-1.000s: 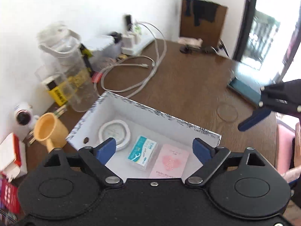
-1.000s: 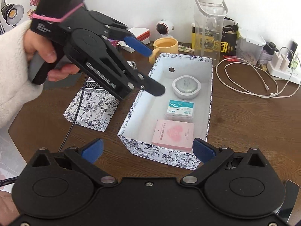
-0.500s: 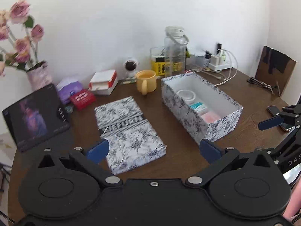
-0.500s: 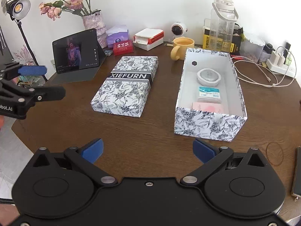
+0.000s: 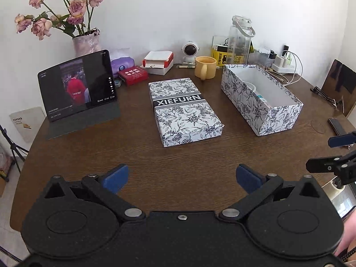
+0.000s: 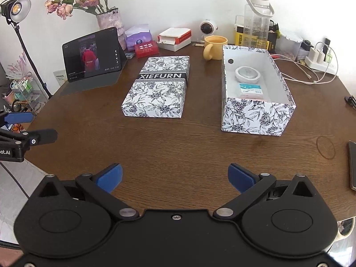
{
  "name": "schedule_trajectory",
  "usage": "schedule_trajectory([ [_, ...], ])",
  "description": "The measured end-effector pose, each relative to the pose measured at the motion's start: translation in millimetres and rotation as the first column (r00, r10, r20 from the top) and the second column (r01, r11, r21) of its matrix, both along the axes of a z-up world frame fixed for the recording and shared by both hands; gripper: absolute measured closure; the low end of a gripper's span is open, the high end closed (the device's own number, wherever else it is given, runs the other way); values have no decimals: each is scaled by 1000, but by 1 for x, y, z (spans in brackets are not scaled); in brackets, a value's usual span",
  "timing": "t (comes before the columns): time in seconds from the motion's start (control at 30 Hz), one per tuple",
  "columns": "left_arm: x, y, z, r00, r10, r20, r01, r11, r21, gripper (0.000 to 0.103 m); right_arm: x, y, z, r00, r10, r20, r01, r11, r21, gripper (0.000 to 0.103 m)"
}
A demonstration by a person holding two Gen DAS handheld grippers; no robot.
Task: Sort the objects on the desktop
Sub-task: 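Move both grippers toward the floral XIEFURN box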
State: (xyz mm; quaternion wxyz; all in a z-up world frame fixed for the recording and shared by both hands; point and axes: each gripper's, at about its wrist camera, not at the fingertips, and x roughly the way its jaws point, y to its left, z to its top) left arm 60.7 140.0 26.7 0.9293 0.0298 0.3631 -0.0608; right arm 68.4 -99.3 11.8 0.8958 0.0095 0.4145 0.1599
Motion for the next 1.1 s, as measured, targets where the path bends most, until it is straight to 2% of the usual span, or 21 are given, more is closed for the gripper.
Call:
schedule_trajectory([
  [0.1,-6,6,4,1000,-13,8,13,1000,7,0,-2,6,3,1000,4,7,-4,1000,-6,0],
  [0.37,-8,17,7,1000,-12,4,12,1000,13,0,59,25,-9,998,55,-6,-55,998,-10,0],
  [0.53,11,20,3,1000,1,-14,-1,1000,10,0,97,37,-17,996,87,-14,-87,996,-13,0],
  [0.77,74,27,-5,998,49,-46,-49,999,-15,0,150,54,-27,991,131,-26,-132,991,-16,0],
  [1.1,210,44,-43,986,139,-90,-139,990,8,0,226,78,-42,980,194,-44,-195,981,-20,0],
])
